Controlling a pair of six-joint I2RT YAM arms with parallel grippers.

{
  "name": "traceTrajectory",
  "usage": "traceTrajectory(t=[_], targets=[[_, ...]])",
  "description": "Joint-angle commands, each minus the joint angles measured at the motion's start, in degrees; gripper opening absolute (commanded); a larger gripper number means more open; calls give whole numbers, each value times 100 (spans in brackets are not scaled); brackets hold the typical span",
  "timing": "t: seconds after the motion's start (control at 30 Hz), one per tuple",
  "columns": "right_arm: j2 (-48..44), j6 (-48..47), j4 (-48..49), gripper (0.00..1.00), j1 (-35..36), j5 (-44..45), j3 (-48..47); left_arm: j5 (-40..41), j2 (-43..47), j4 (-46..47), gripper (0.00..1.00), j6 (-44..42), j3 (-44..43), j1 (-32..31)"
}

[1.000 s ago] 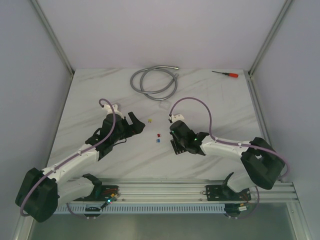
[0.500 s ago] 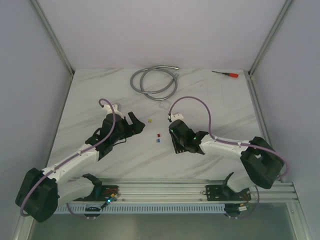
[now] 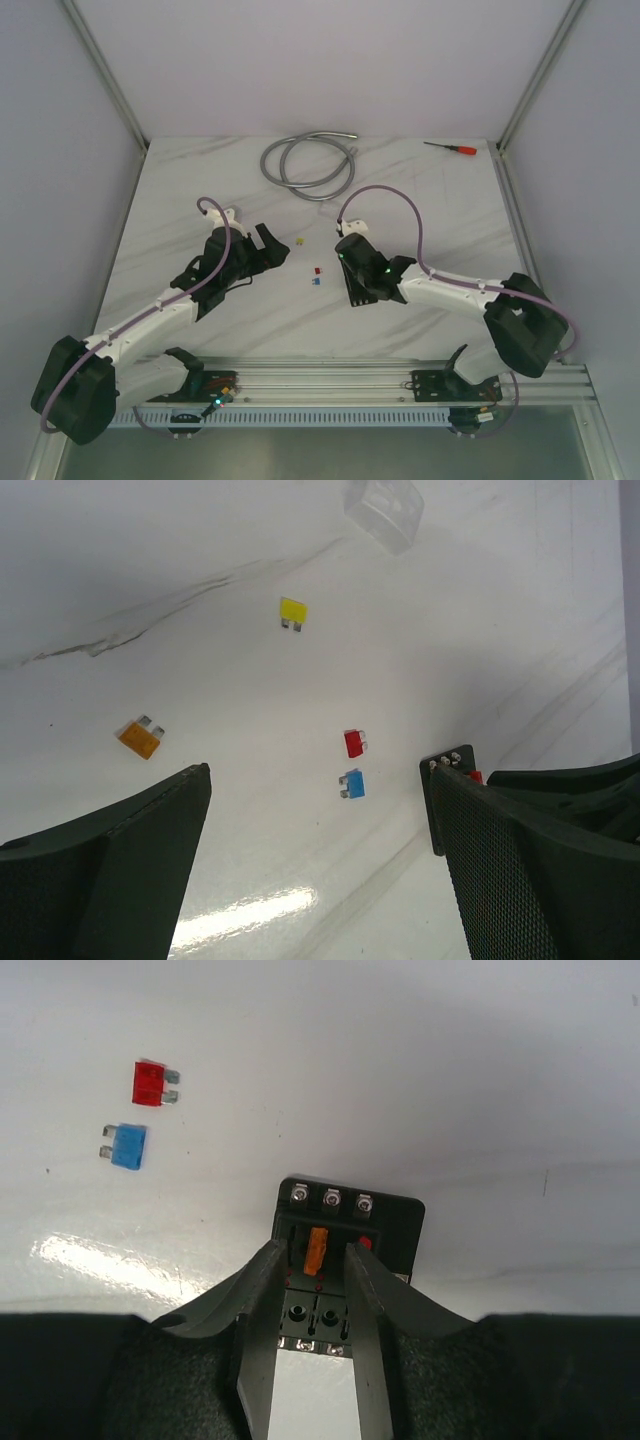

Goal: Snap on the fuse box
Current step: Install the fuse at the fuse box base.

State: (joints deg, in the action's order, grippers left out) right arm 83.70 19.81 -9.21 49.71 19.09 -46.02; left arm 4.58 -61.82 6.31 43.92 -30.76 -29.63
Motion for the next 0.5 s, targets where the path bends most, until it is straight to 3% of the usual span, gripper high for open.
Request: traceTrajectory(t=[0.0,0.47], targets=[[127,213,-264,36,27,299,-300,30,49,-58,100,15,14,45],[419,411,-498,27,30,386,-460,30,66,-83,100,5,18,56]])
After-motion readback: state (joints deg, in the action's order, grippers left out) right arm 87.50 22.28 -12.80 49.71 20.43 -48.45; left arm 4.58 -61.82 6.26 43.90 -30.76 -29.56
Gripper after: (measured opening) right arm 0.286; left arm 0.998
